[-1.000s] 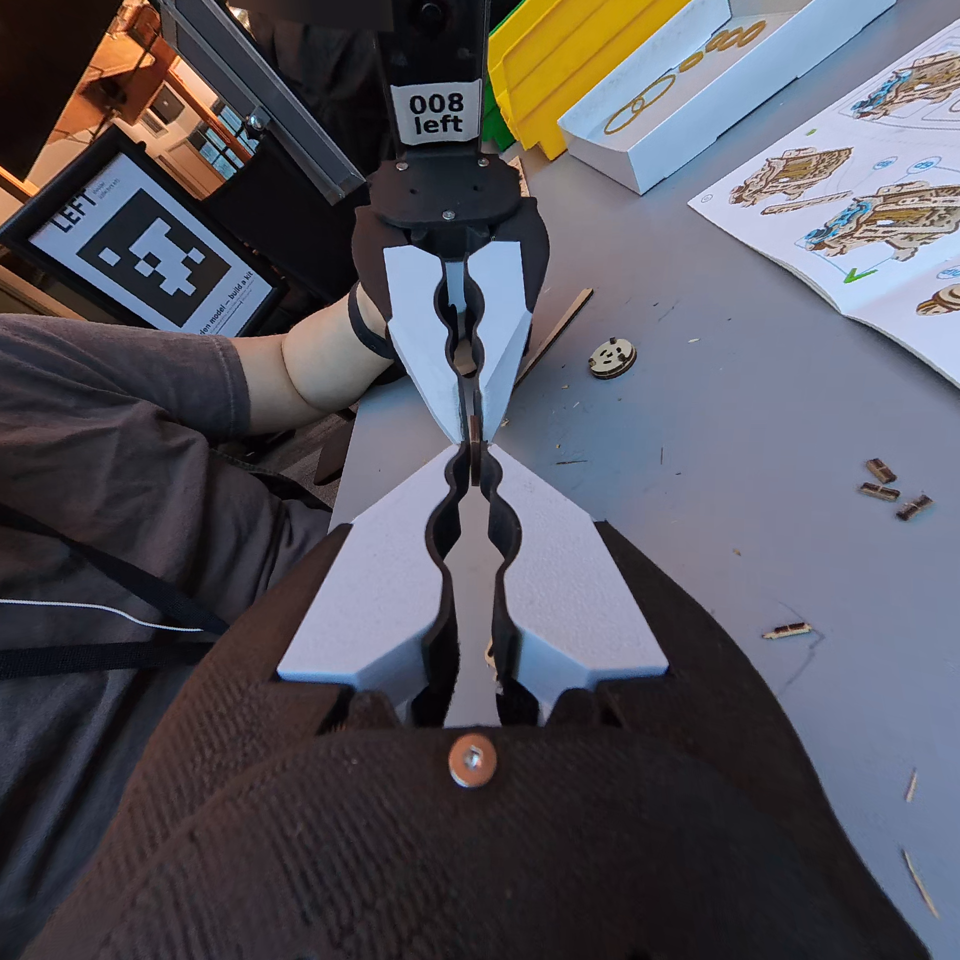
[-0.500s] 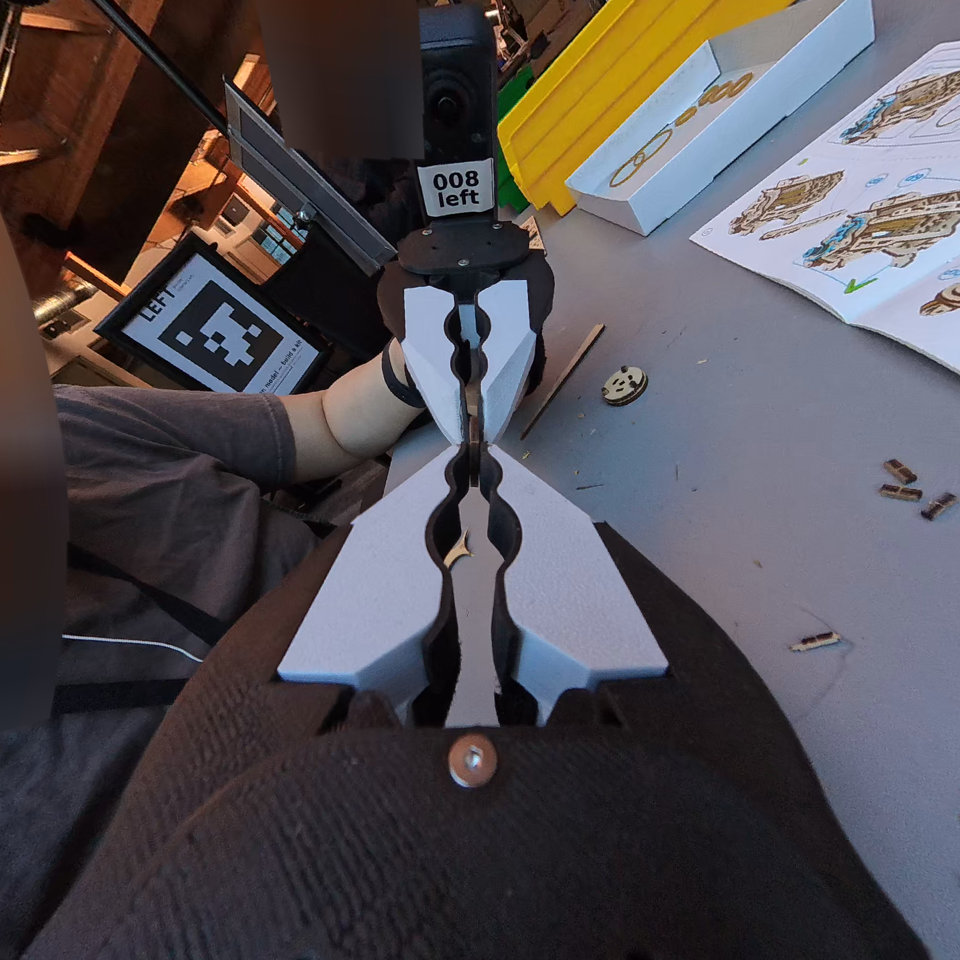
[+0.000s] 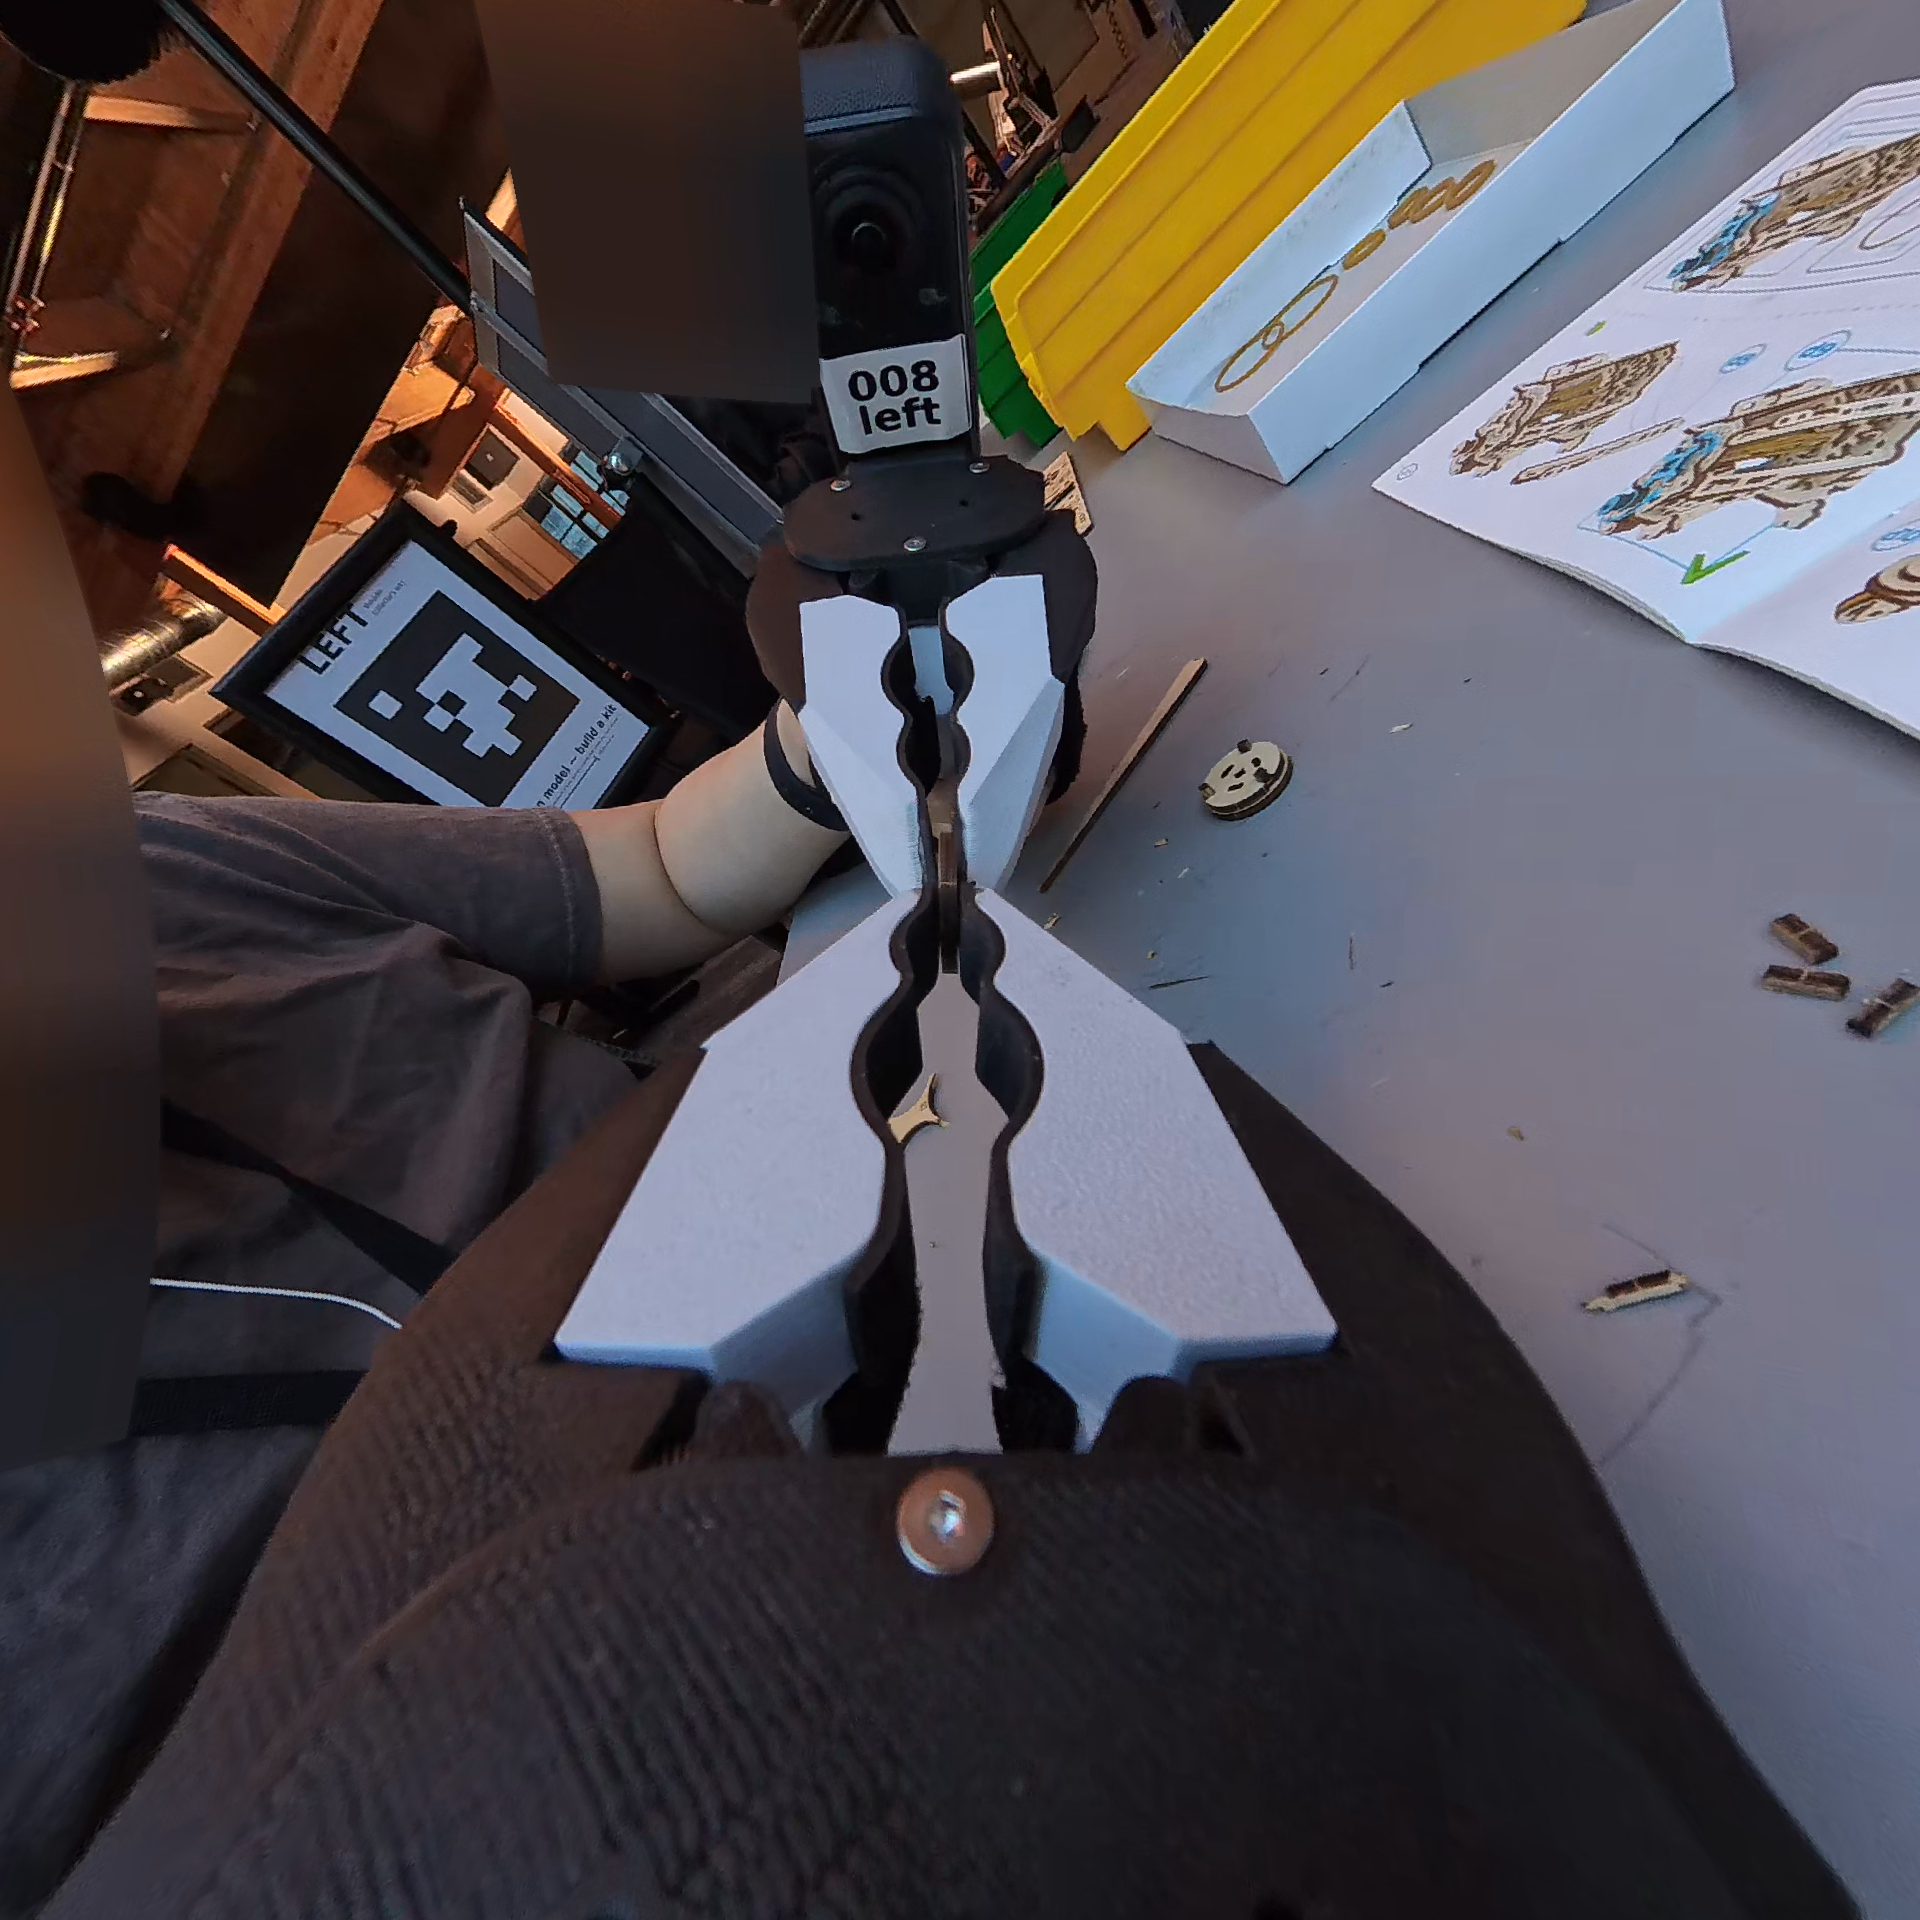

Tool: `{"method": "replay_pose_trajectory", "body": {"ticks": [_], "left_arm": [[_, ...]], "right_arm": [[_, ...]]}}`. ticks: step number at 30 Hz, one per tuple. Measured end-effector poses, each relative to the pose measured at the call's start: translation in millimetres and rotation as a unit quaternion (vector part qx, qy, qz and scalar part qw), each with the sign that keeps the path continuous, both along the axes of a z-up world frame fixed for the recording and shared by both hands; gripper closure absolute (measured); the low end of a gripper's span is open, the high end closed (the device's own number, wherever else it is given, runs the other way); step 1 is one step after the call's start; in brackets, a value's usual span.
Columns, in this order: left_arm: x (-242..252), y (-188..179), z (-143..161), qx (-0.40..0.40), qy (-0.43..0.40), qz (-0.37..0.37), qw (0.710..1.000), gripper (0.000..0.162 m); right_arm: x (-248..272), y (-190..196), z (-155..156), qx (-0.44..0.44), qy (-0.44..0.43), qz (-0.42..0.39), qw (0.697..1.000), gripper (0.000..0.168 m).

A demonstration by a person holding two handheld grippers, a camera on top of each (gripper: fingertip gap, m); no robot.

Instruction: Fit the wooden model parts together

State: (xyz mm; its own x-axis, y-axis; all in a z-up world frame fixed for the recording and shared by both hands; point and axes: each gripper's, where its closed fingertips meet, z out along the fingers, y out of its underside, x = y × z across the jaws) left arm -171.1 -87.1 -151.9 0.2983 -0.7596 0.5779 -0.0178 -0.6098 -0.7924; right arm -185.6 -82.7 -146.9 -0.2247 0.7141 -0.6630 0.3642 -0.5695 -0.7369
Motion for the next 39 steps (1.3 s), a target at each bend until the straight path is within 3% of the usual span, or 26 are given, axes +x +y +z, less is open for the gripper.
{"method": "replay_pose_trajectory", "body": {"ticks": [20, 27, 39], "left_arm": [[-0.3, -0.4, -3.3, -0.005, 0.003, -0.001, 1.000, 0.161], [1.9, -8.6, -16.9, -0.050, 0.009, -0.014, 0.999, 0.161], [4.7, -30.8, -21.4, 0.022, 0.066, -0.018, 0.997, 0.161]], "right_arm": [[-0.1, -0.7, -3.6, 0.000, -0.009, 0.003, 1.000, 0.167], [1.5, -9.3, -17.4, 0.037, -0.053, 0.025, 0.998, 0.167], [3.6, -33.1, -21.2, 0.107, -0.060, 0.078, 0.989, 0.167]]}}
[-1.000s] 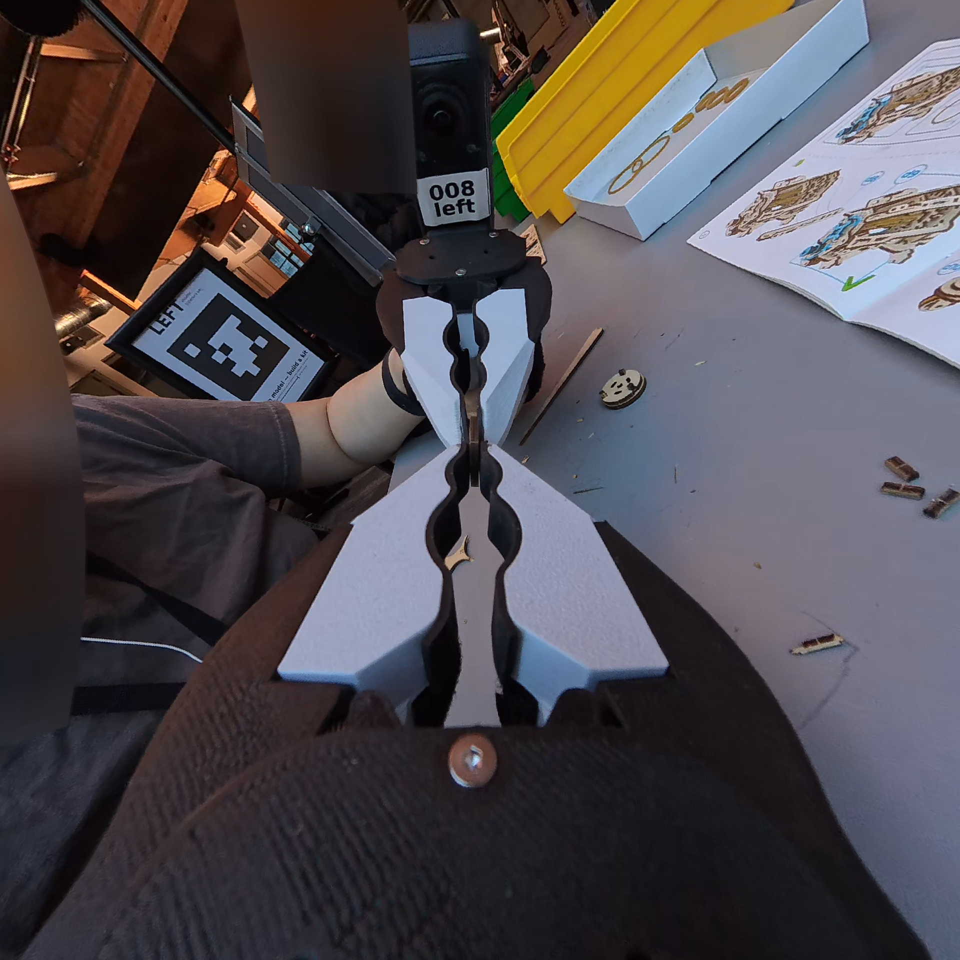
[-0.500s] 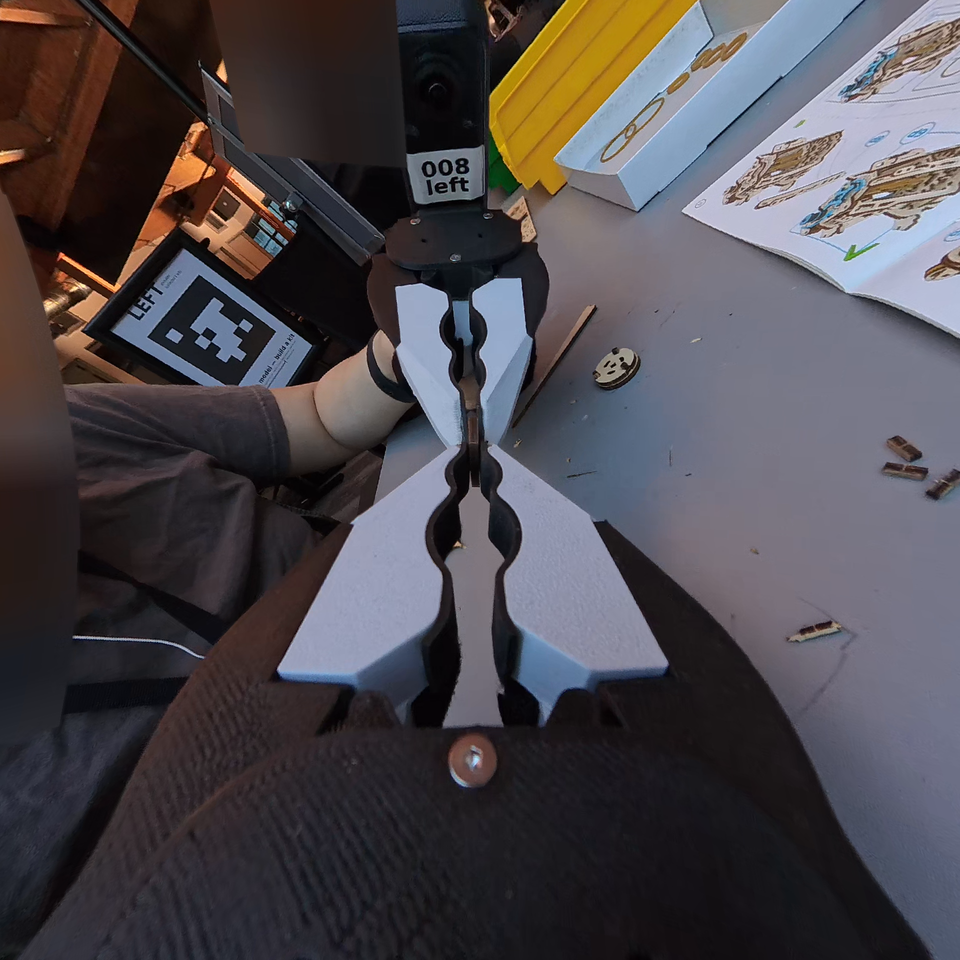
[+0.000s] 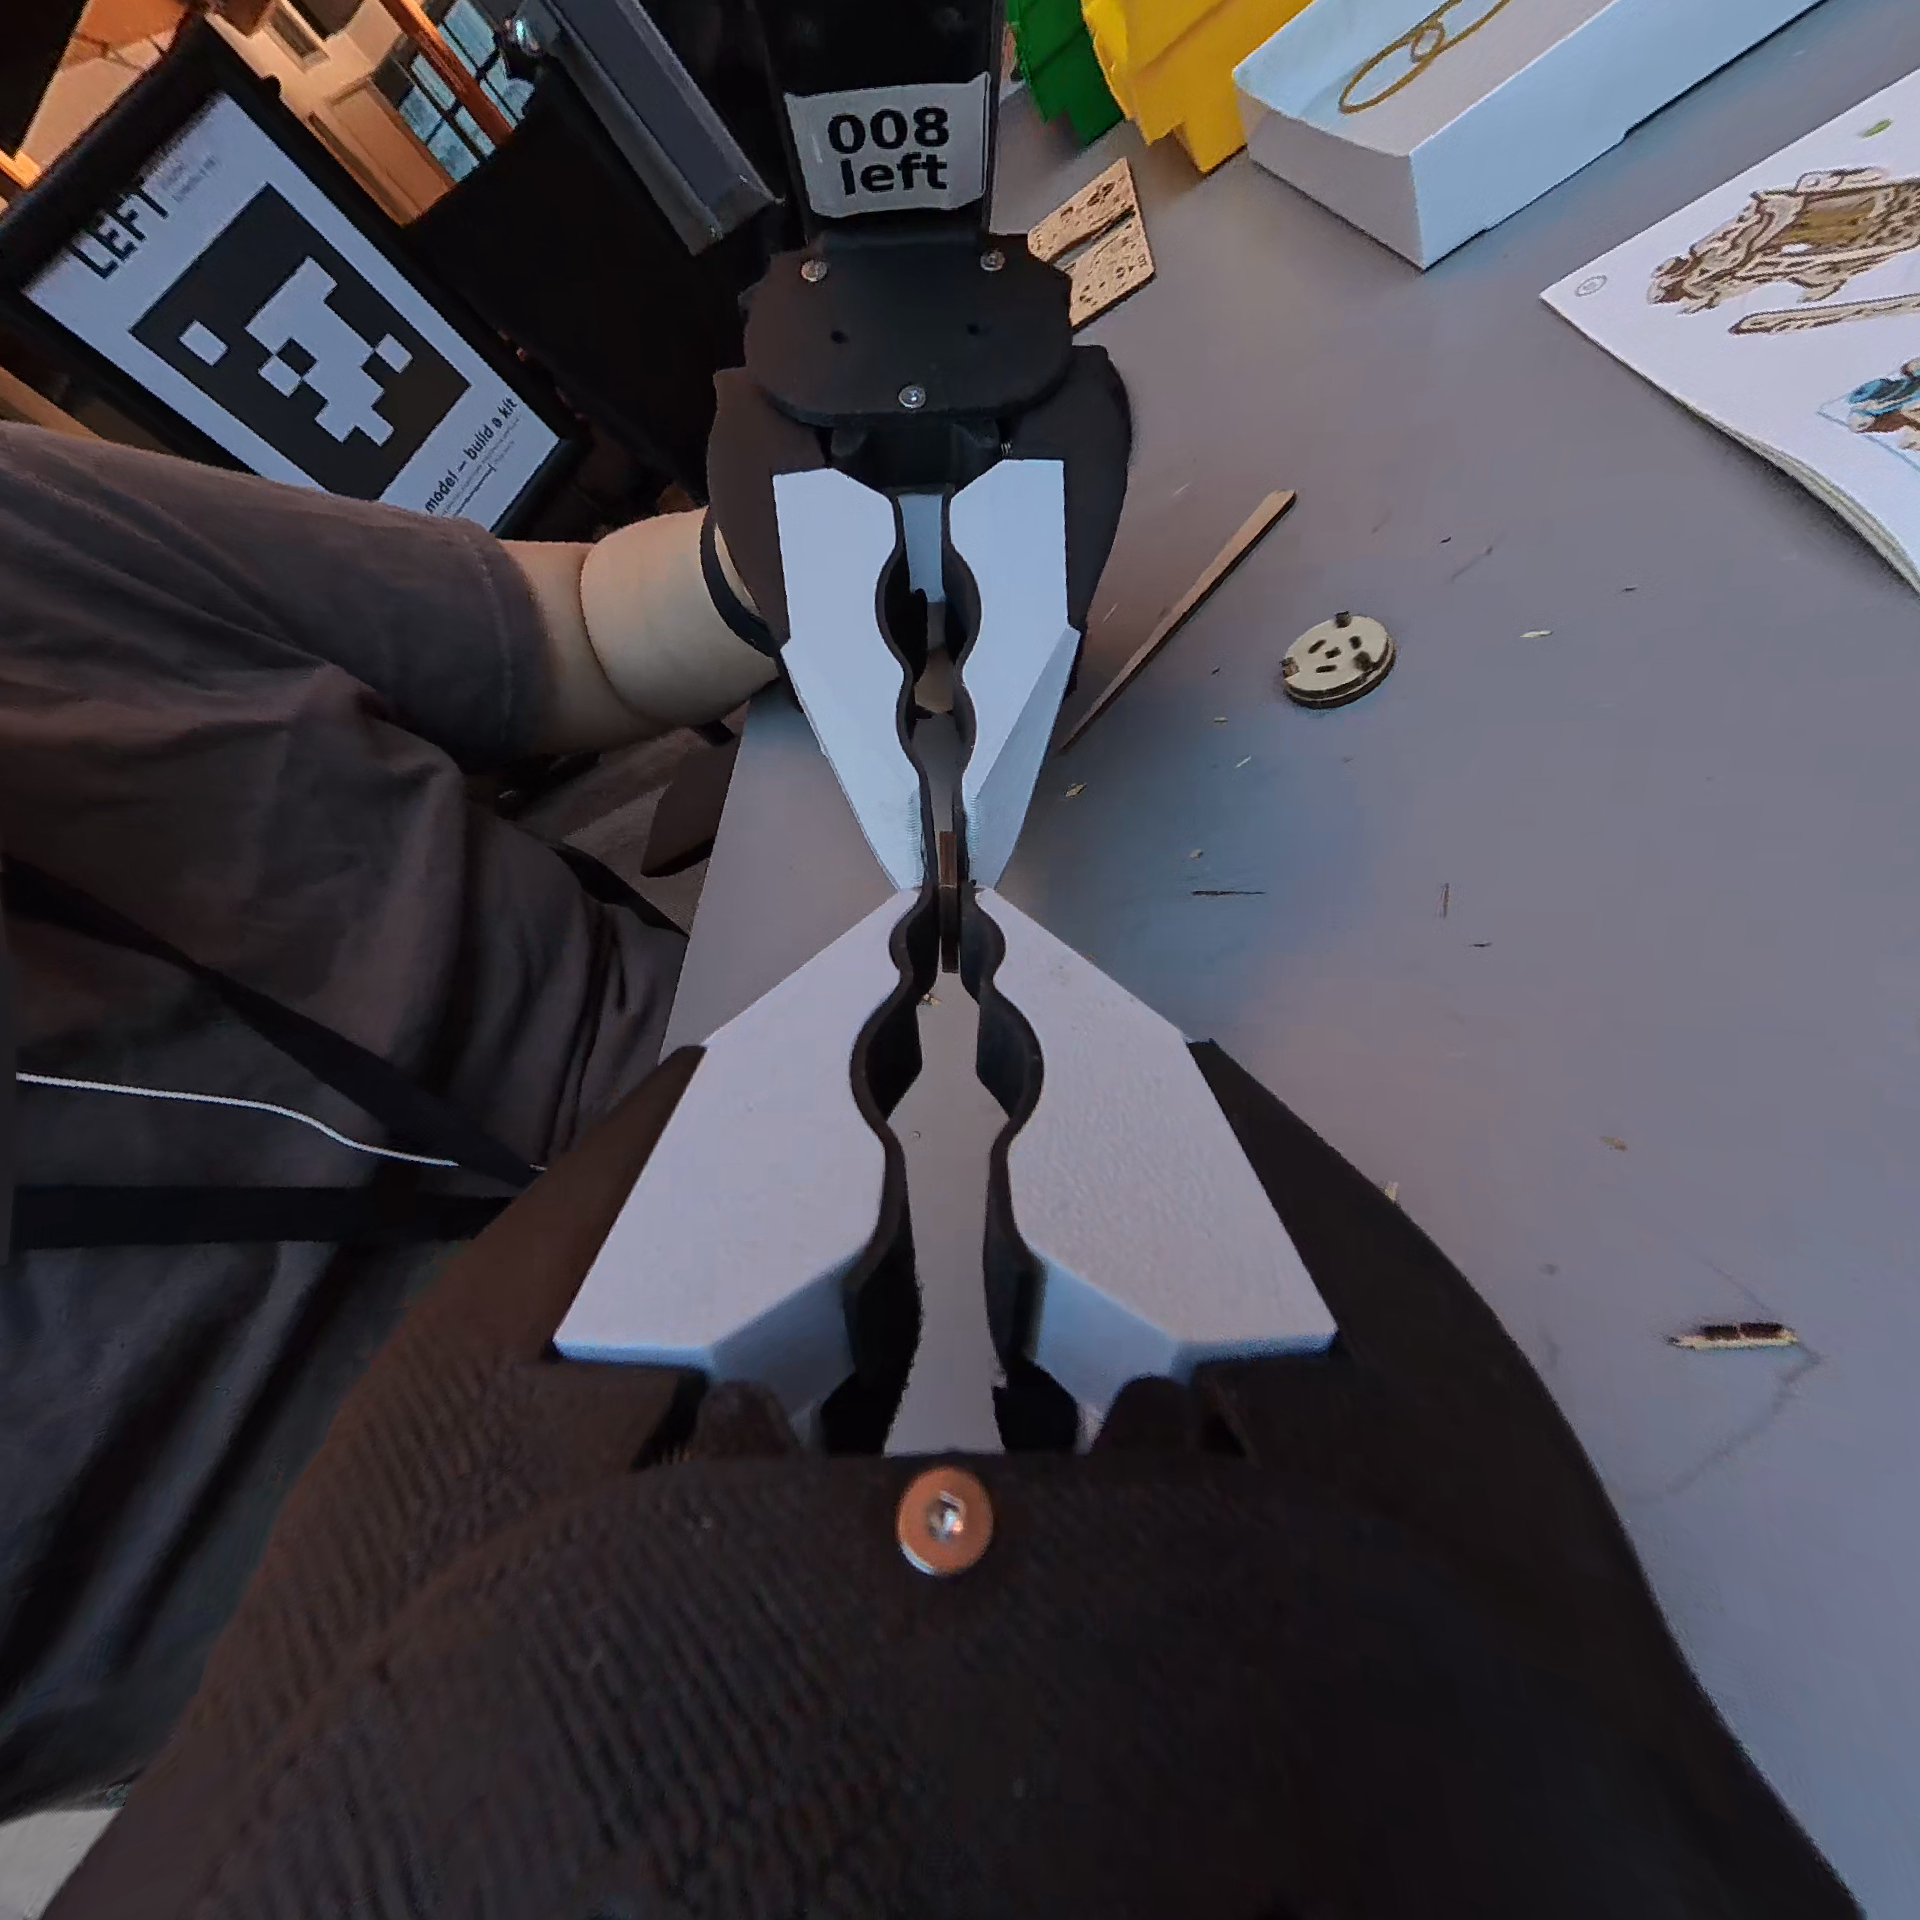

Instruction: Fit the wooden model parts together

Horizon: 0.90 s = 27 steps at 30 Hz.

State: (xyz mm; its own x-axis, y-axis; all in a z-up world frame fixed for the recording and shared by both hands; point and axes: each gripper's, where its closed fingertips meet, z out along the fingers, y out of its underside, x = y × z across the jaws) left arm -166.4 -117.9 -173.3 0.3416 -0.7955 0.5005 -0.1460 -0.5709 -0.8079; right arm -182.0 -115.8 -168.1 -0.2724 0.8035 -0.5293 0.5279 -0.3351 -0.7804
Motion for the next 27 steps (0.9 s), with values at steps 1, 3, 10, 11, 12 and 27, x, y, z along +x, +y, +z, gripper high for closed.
{"method": "replay_pose_trajectory", "body": {"ticks": [1, 3, 10, 11, 12, 27], "left_arm": [[-0.4, -2.3, -0.7, 0.008, 0.006, -0.001, 1.000, 0.161], [-0.7, -6.5, -0.5, 0.026, 0.011, -0.003, 1.000, 0.161], [-2.7, -3.3, -9.3, 0.007, 0.024, 0.007, 1.000, 0.161], [-3.0, -2.5, -10.1, -0.004, 0.019, 0.009, 1.000, 0.161], [-3.2, -1.5, -10.7, -0.013, 0.014, 0.012, 1.000, 0.162], [-2.5, 0.4, -15.1, -0.088, -0.027, 0.013, 0.996, 0.161]], "right_arm": [[-0.2, -2.7, -0.8, 0.009, 0.000, 0.005, 1.000, 0.167], [-1.3, -7.3, -0.7, 0.020, 0.003, 0.012, 1.000, 0.167], [-3.1, -3.7, -9.2, 0.000, -0.020, 0.003, 1.000, 0.167], [-3.4, -2.8, -10.2, -0.003, -0.023, 0.000, 1.000, 0.167], [-3.7, -1.7, -10.9, -0.005, -0.026, -0.003, 1.000, 0.167], [-2.9, 0.4, -14.9, -0.078, -0.048, 0.004, 0.996, 0.167]]}}
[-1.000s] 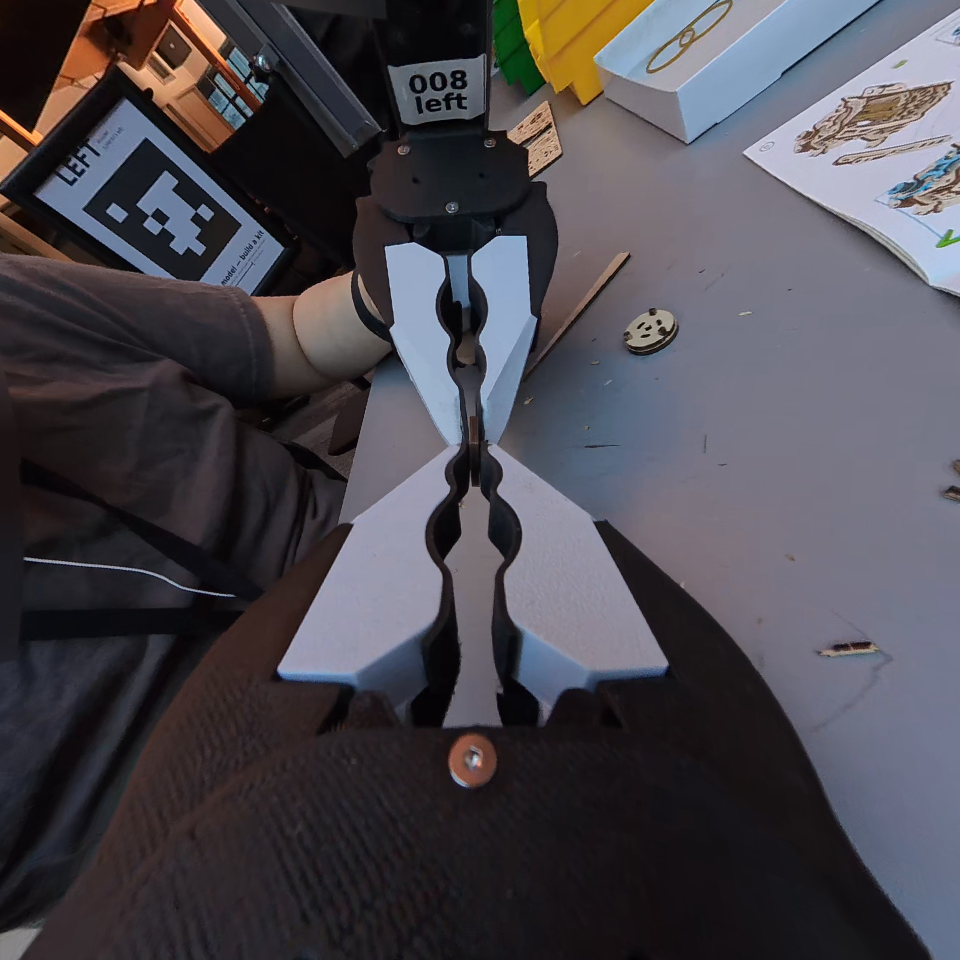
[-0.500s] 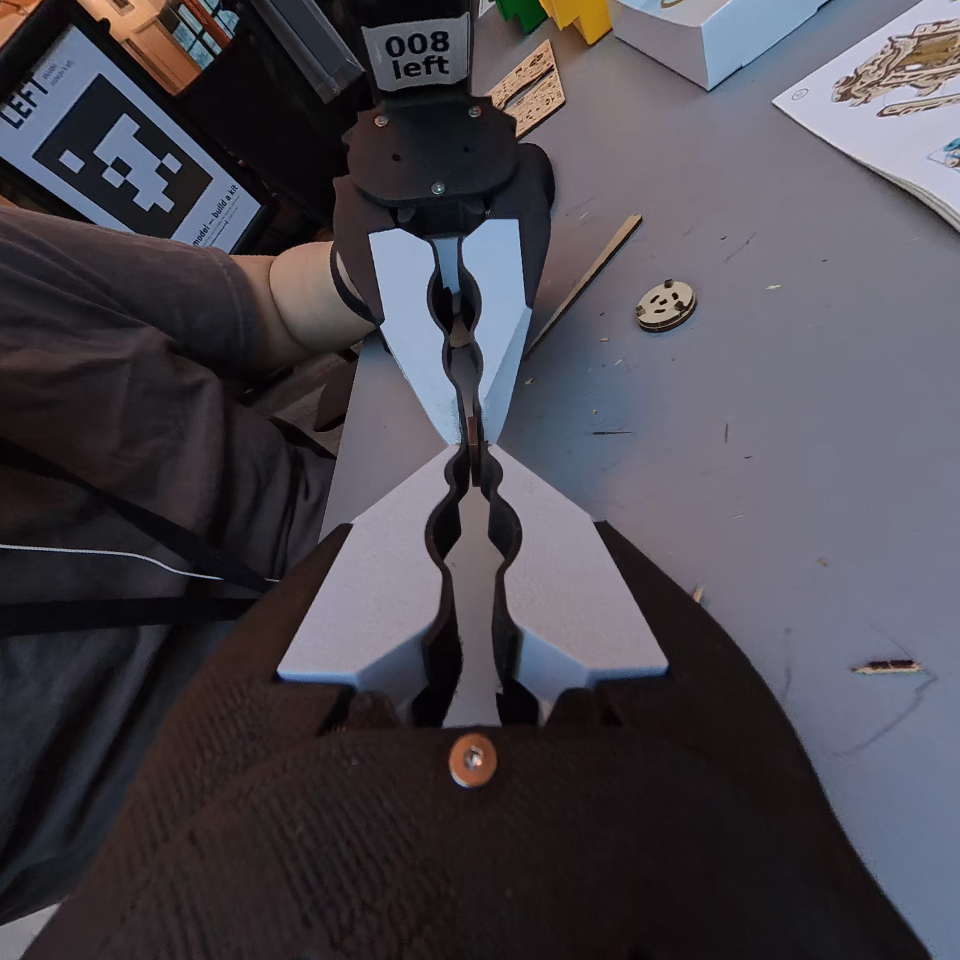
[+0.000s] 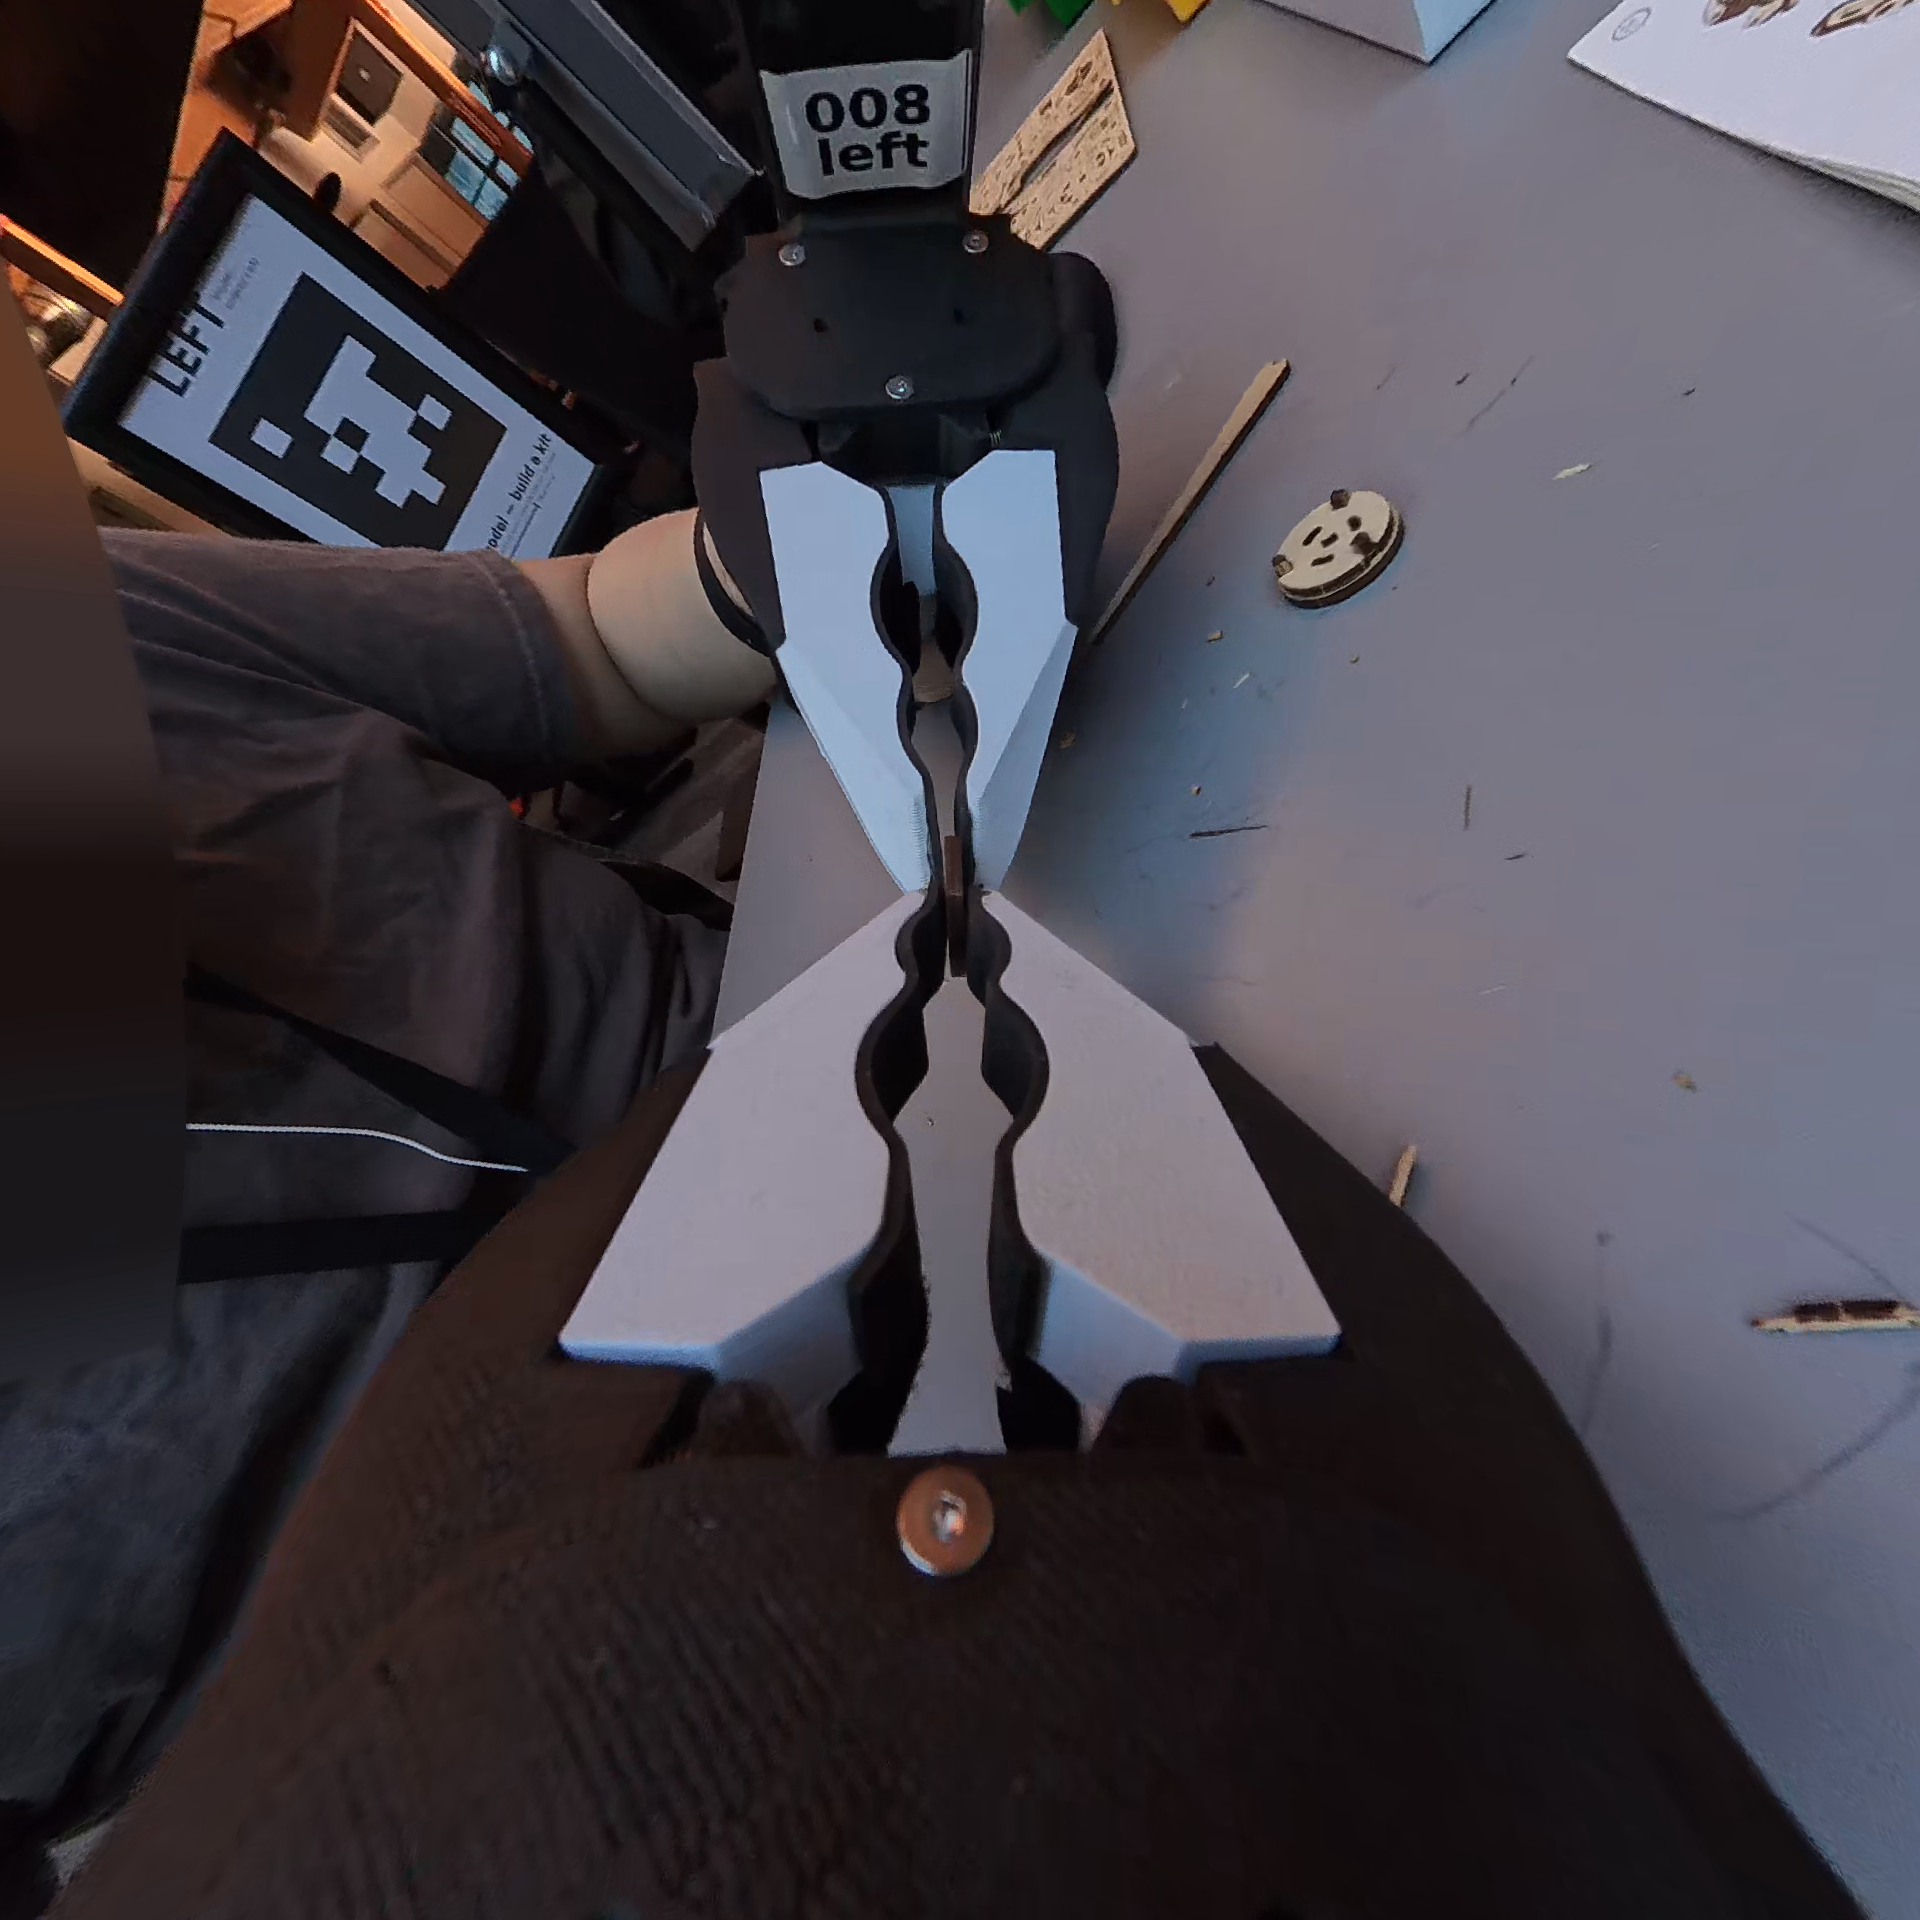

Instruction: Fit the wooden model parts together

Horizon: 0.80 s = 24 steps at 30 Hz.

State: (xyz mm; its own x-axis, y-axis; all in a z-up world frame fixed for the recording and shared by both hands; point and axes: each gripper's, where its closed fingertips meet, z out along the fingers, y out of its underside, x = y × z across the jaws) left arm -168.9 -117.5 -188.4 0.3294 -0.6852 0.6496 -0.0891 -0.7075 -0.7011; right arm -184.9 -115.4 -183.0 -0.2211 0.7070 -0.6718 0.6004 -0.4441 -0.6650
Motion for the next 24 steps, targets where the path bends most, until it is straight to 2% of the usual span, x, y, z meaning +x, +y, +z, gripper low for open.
{"method": "replay_pose_trajectory", "body": {"ticks": [7, 15, 24], "left_arm": [[0.7, 3.0, 12.7, 0.016, -0.037, 0.005, 0.999, 0.161], [-0.1, 7.6, 13.4, 0.040, -0.024, 0.024, 0.999, 0.161], [0.3, 4.4, 8.9, -0.009, -0.042, 0.008, 0.999, 0.162]], "right_arm": [[1.5, 3.1, 11.8, -0.047, 0.026, -0.002, 0.999, 0.167], [0.9, 6.8, 11.9, -0.061, 0.023, -0.012, 0.998, 0.167], [0.7, 4.5, 7.6, -0.051, 0.014, -0.005, 0.999, 0.167]]}}
